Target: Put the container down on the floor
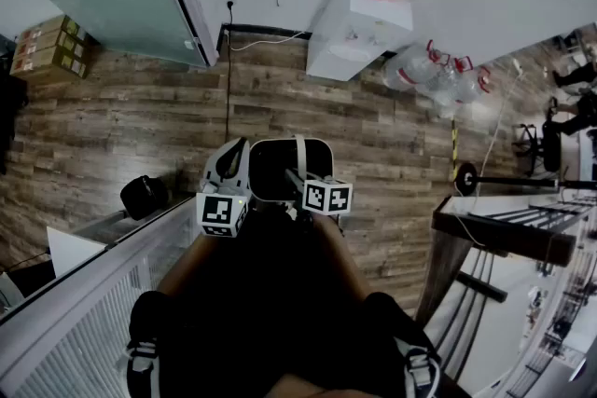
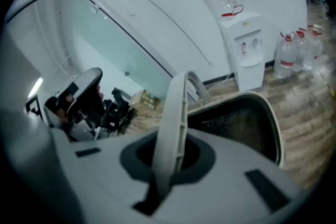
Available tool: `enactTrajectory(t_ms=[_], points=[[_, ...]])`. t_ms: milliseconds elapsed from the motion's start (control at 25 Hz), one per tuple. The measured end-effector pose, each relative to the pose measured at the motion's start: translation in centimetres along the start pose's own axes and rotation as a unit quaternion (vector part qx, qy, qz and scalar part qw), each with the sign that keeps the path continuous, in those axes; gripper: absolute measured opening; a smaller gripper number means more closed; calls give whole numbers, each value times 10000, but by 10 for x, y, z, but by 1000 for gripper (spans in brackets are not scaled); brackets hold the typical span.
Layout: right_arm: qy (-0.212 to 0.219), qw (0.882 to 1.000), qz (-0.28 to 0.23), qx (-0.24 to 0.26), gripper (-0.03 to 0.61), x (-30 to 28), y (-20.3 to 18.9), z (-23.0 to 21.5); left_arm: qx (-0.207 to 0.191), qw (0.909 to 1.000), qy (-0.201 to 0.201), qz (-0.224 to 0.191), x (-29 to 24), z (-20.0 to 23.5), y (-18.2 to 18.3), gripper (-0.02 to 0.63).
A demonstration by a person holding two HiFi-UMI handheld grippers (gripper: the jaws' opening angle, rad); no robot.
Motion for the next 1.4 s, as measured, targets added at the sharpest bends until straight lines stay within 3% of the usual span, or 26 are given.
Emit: enactTrajectory(t_ms=[760,1400], points=[[19,9998,60,-192,32,-7,2,2,139,9999,21,-12,-1,12,-2,26],[-93,9992,-198,-349,32,-59,40,25,227,9996,157,93,-10,97,-7,26]])
Point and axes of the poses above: the fingertips, and each gripper's own axes: x backward along the fingers, z to its left, y out of its top, the point moved 10 cm from there along x, backward along the fingers, and after that the axes turned 1 degree about z, right-handed, at the moved point
